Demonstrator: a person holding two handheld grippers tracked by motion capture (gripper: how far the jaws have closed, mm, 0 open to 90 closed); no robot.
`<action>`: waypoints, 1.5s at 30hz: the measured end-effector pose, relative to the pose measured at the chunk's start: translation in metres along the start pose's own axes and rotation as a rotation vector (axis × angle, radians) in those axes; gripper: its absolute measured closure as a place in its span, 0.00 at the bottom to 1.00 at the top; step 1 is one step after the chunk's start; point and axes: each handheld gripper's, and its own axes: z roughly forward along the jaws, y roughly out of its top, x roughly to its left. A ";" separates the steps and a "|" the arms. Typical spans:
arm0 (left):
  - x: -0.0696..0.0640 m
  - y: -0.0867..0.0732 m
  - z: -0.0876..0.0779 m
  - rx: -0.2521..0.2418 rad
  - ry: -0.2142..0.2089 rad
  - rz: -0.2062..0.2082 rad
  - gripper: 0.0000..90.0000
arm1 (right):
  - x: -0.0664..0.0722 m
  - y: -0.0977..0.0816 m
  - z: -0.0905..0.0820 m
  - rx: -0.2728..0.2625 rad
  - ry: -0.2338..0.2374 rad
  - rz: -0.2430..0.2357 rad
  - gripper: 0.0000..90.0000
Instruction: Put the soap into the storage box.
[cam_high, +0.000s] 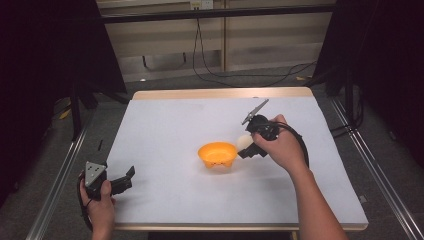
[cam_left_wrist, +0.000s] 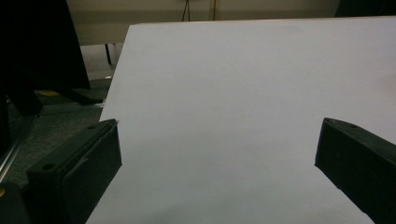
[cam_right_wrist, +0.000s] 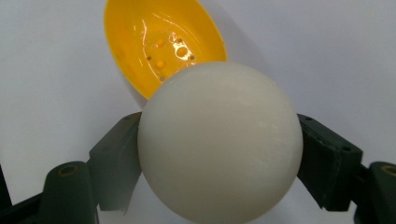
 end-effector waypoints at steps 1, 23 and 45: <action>0.000 0.000 0.000 0.000 0.000 0.000 0.00 | 0.001 0.001 0.001 0.002 0.000 0.002 0.26; 0.001 0.000 0.000 0.000 -0.005 -0.002 0.00 | 0.012 0.027 0.018 0.009 0.028 -0.039 0.26; 0.001 0.000 0.000 0.000 -0.006 -0.004 0.00 | 0.025 0.045 0.040 0.048 0.048 -0.078 0.26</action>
